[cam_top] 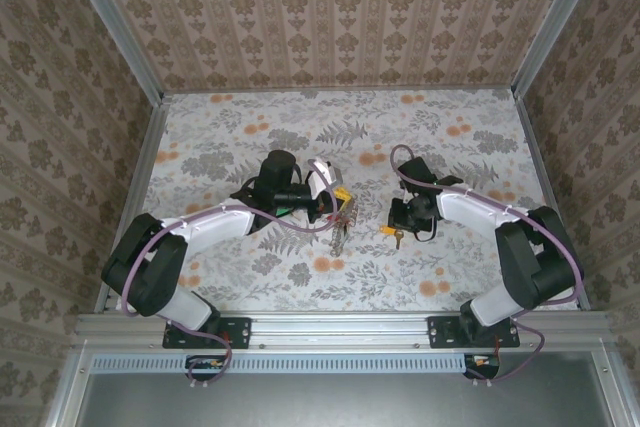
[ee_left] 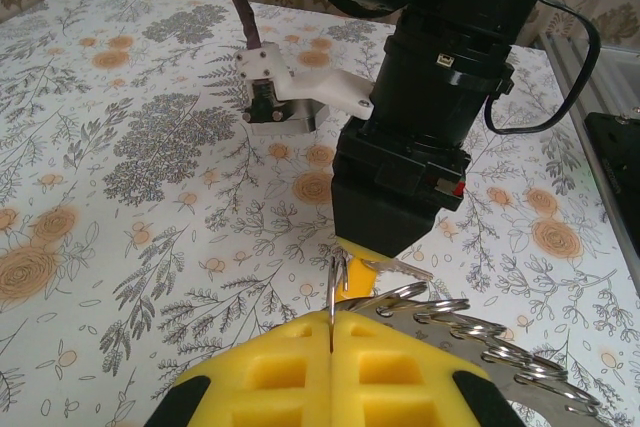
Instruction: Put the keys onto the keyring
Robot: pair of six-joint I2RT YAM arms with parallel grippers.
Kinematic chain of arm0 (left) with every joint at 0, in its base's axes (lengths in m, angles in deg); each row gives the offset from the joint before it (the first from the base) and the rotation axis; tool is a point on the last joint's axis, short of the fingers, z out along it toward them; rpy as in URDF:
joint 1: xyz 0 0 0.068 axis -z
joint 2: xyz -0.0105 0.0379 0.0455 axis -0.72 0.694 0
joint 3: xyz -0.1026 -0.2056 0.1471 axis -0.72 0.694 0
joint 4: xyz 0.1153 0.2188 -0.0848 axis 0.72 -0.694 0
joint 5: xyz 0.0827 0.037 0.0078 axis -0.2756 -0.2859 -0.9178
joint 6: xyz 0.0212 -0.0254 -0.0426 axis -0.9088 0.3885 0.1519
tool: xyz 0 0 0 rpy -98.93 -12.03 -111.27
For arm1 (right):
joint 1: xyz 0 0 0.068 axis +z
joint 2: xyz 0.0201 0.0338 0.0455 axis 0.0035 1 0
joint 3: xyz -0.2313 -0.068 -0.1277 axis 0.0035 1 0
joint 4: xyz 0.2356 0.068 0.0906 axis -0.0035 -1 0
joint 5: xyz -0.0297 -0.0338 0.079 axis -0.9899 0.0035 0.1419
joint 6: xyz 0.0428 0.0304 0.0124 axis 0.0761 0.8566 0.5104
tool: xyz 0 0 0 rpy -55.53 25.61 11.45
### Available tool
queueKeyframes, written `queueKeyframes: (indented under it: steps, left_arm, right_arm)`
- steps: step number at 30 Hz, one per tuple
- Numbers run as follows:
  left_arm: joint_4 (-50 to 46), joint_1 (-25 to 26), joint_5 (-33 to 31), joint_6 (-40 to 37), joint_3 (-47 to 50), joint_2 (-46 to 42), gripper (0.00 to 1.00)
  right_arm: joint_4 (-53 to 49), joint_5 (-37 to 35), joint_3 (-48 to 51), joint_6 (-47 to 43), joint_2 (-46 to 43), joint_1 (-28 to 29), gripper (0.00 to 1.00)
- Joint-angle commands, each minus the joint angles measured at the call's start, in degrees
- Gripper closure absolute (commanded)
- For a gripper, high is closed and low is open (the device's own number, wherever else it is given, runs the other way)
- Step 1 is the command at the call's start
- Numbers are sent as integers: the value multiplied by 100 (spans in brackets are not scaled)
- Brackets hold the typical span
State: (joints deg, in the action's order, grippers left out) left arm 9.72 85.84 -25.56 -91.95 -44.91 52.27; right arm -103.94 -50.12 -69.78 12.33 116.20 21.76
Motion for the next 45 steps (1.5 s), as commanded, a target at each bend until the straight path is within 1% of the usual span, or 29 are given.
queueKeyframes:
  steps: [1, 6, 9, 14, 18, 22, 27, 30, 38, 42, 45]
  left_arm:
    - [92, 46, 60, -94, -1, -103, 100]
    - [85, 46, 57, -109, 17, -116, 100]
    - [96, 42, 77, -112, 13, -105, 100]
    - [92, 46, 128, -117, -1, -92, 100]
    - [80, 42, 137, -117, 4, -91, 100]
    - [81, 45, 136, -117, -4, -81, 100]
    - [67, 43, 131, -126, -35, -81, 100]
    - [58, 46, 144, -139, -43, -71, 100]
    - [52, 46, 139, -126, -83, -63, 100]
    - [31, 45, 125, -142, -68, -53, 100]
    - [32, 39, 113, -137, -72, -46, 100]
  right_arm:
    - [-361, -298, -136, 2, -86, 68, 75]
    - [-542, -532, -98, 105, -303, 80, 72]
    - [-627, -561, -97, 165, -151, 68, 71]
    - [-393, -313, -89, 241, 148, 89, 75]
    - [-356, -339, -137, 245, 186, 93, 78]
    - [-435, -352, -234, 205, 199, 87, 78]
    - [-412, -462, -283, 250, 10, 119, 77]
    - [-276, -407, -240, 280, -87, 129, 74]
    - [-206, -209, -292, 267, 336, 152, 72]
    - [-167, -153, -299, 250, 430, 161, 75]
    - [-171, -150, -293, 234, 393, 165, 79]
